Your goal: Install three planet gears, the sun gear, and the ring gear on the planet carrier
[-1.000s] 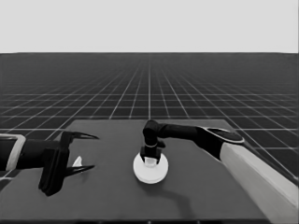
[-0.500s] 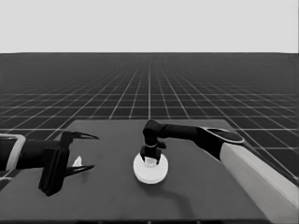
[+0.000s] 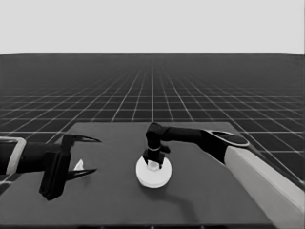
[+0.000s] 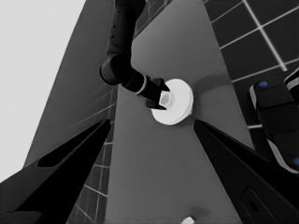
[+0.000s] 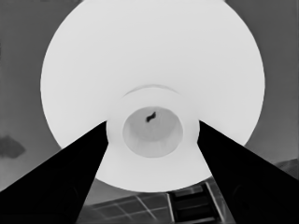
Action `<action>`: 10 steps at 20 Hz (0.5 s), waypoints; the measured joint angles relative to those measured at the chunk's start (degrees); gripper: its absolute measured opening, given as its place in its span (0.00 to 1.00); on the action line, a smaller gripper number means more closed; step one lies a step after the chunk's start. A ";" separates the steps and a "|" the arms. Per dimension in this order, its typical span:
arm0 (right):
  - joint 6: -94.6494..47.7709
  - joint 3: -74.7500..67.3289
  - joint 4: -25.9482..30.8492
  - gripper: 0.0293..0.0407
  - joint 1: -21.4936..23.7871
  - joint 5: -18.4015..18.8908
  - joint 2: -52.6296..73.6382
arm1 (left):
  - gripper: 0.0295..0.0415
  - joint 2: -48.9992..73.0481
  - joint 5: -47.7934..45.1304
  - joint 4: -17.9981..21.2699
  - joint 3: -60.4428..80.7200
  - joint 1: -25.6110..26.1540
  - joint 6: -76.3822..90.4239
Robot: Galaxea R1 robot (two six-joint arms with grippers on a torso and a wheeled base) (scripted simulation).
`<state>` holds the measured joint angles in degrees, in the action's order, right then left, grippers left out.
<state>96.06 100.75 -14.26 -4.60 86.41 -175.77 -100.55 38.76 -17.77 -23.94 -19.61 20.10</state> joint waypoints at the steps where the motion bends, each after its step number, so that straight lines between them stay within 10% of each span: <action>1: 0.50 0.00 0.00 0.49 0.00 0.00 0.01 | 0.75 0.00 0.00 0.00 0.00 0.00 0.00; 10: 5.00 0.00 0.00 0.49 -0.01 0.00 0.01 | 0.75 0.00 0.00 0.00 0.00 0.00 0.00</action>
<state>101.06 100.75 -14.26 -4.61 86.41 -175.76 -100.55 38.76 -17.77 -23.94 -19.61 20.10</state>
